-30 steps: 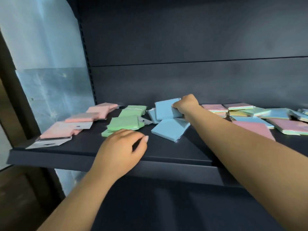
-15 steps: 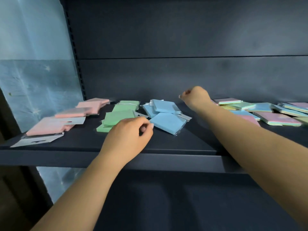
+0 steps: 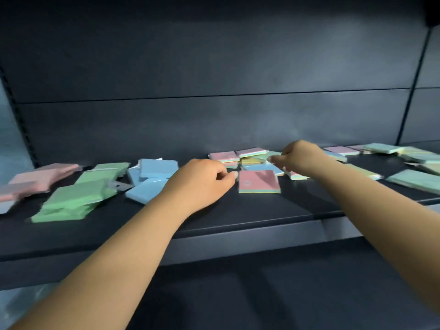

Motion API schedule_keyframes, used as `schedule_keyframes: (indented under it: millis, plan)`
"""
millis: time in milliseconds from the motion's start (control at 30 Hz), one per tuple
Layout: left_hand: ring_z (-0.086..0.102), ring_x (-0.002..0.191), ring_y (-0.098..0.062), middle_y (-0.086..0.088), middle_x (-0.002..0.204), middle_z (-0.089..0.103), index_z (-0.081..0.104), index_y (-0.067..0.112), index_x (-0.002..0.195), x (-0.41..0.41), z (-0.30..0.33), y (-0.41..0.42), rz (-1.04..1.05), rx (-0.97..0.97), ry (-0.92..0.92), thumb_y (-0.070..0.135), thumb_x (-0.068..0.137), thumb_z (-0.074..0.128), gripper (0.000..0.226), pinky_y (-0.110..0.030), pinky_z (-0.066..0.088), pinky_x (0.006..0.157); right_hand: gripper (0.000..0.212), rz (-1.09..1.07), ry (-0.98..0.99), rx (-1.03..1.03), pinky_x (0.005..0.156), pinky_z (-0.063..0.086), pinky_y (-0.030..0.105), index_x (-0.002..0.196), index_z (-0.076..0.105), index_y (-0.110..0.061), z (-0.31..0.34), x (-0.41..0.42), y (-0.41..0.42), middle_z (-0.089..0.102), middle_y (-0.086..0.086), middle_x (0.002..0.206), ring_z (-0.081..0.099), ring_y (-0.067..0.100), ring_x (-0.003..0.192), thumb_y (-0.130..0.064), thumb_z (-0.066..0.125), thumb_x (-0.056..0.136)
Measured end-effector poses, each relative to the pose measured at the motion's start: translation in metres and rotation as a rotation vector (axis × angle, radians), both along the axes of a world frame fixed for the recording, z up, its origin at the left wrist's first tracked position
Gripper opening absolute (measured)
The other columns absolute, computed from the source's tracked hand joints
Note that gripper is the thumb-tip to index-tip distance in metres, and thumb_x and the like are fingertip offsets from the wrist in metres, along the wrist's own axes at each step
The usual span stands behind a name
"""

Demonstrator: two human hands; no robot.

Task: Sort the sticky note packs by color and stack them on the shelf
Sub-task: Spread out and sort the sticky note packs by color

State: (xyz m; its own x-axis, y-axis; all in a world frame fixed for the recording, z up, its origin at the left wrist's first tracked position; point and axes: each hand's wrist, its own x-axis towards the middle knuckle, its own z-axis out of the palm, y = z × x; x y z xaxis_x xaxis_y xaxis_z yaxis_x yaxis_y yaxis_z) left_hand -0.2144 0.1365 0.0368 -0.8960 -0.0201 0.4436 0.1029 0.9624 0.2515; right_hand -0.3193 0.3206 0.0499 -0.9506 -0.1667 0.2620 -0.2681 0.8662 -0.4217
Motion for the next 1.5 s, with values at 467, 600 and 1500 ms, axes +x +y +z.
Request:
schedule_keyframes:
  millis: [467, 600, 1500]
  plan:
    - [0.035, 0.132, -0.028, -0.009, 0.149, 0.03, 0.036, 0.013, 0.141, -0.074, -0.013, 0.063, 0.376, 0.226, -0.574, 0.071, 0.082, 0.036, 0.083, -0.034, 0.032, 0.103, 0.045, 0.122, 0.026, 0.022, 0.072, 0.041, 0.032, 0.098, 0.064, -0.001, -0.005, -0.05, 0.078, 0.066, 0.015, 0.095, 0.057, 0.03, 0.093, -0.044, 0.056, 0.088]
    - [0.042, 0.125, -0.025, -0.007, 0.14, 0.041, 0.042, 0.016, 0.135, -0.075, -0.019, 0.071, 0.404, 0.339, -0.512, 0.063, 0.079, 0.053, 0.074, -0.032, 0.037, 0.1, 0.033, 0.219, -0.015, -0.038, 0.067, 0.034, 0.026, 0.071, 0.051, -0.015, -0.008, -0.057, 0.077, 0.055, 0.004, 0.075, 0.049, 0.023, 0.081, -0.043, 0.055, 0.089]
    - [0.063, 0.042, -0.009, -0.002, 0.074, 0.065, 0.048, 0.018, 0.08, -0.045, 0.029, 0.011, 0.22, 1.023, -0.048, 0.016, 0.092, 0.056, 0.015, -0.026, 0.053, 0.062, 0.028, 0.464, -0.082, 0.084, 0.077, 0.033, 0.025, 0.094, 0.057, -0.012, -0.01, -0.078, -0.013, 0.055, 0.008, 0.1, 0.048, 0.027, 0.1, -0.037, 0.045, 0.096]
